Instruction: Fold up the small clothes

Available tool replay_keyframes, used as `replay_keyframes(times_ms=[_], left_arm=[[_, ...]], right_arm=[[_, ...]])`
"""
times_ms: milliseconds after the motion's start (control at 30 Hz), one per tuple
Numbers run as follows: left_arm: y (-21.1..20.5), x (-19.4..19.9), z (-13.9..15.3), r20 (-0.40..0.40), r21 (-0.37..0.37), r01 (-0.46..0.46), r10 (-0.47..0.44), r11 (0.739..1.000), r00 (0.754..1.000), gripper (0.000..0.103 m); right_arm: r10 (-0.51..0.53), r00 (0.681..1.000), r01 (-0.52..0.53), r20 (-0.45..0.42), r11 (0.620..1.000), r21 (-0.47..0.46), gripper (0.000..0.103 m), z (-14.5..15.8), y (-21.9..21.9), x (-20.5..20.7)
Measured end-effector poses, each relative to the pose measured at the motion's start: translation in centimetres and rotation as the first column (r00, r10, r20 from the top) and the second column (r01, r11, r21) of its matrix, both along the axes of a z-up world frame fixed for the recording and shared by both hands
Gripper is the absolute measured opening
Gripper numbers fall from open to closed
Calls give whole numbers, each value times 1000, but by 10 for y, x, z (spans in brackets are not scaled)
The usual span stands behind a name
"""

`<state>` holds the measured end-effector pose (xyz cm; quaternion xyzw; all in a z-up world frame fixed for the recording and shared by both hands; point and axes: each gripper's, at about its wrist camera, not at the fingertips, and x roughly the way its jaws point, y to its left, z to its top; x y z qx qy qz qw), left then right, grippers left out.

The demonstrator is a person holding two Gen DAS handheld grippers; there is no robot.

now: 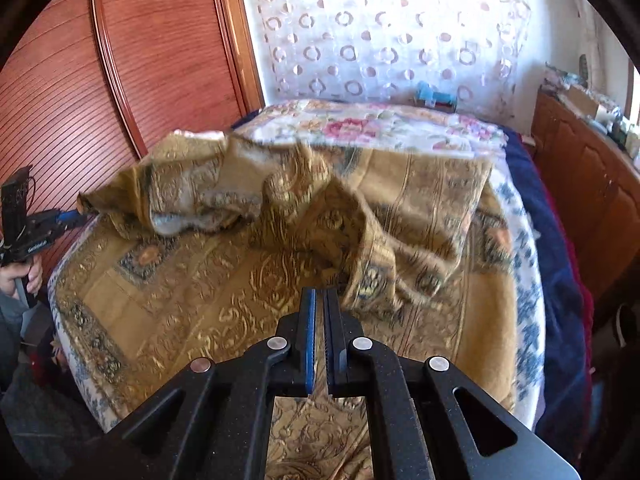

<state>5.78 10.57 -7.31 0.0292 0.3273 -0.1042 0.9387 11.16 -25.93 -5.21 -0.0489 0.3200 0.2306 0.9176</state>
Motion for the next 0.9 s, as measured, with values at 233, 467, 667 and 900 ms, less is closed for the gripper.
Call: replay_keyframes(times_ms=[233, 467, 667, 900], left_arm=[[-13, -2, 13, 31, -25, 30, -29, 999, 999, 75], [-41, 8, 10, 39, -45, 61, -60, 997, 997, 75], [-56, 16, 5, 22, -70, 73, -71, 995, 997, 75], [-60, 19, 1, 8, -99, 74, -74, 992, 997, 75]], right_arm=[[-16, 997, 17, 81, 1000, -9, 53, 20, 21, 16], [0, 999, 2, 49, 999, -40, 53, 17, 58, 60], [-41, 999, 40, -36, 999, -10, 53, 15, 69, 103], [-46, 986, 55, -159, 997, 49, 53, 13, 71, 142]])
